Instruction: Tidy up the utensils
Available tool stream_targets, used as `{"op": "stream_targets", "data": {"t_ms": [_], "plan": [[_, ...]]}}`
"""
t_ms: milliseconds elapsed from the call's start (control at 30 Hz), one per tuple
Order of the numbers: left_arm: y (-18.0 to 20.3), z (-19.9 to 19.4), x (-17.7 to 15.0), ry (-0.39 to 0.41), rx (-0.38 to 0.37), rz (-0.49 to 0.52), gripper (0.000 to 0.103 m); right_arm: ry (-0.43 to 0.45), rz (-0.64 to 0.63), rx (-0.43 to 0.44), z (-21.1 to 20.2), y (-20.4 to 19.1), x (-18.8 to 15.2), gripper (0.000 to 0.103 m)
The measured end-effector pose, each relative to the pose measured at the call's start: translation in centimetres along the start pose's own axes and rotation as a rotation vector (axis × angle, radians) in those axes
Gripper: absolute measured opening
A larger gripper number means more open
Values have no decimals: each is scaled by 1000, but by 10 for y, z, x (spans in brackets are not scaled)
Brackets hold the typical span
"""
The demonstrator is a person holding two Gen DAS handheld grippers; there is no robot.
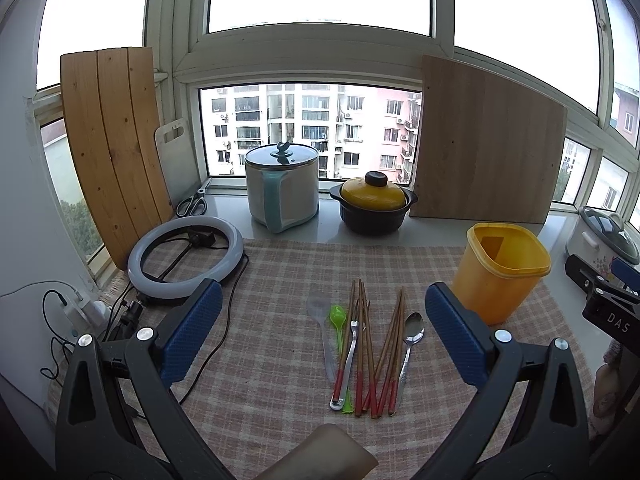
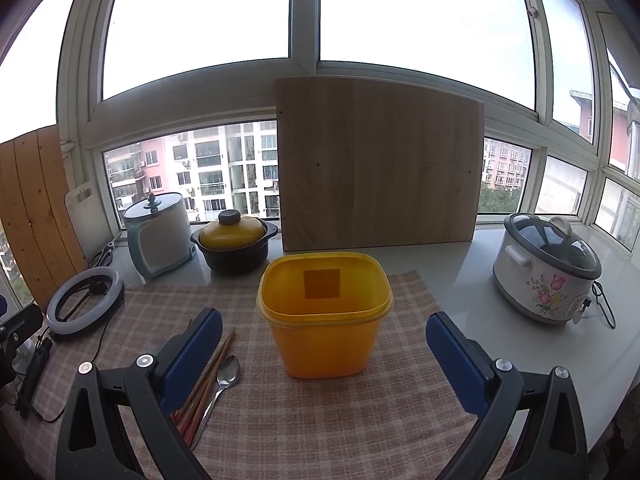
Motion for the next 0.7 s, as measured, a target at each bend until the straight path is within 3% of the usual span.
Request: {"op": "stream_targets", "data": {"t_ms": [700], "plan": [[-4, 0, -5, -6, -3, -10, 103, -36, 16, 9, 7, 0, -6, 103]]}}
Point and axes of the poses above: each gripper's, at about its wrist camera, not at the fingertips, and z roughly the way its jaws point, y to its right, x to its top, the point moved 7 cm from there along z, roughly the way its jaws point, and after that the axes turned 5 degrees about -z, right-handed, at the moved point
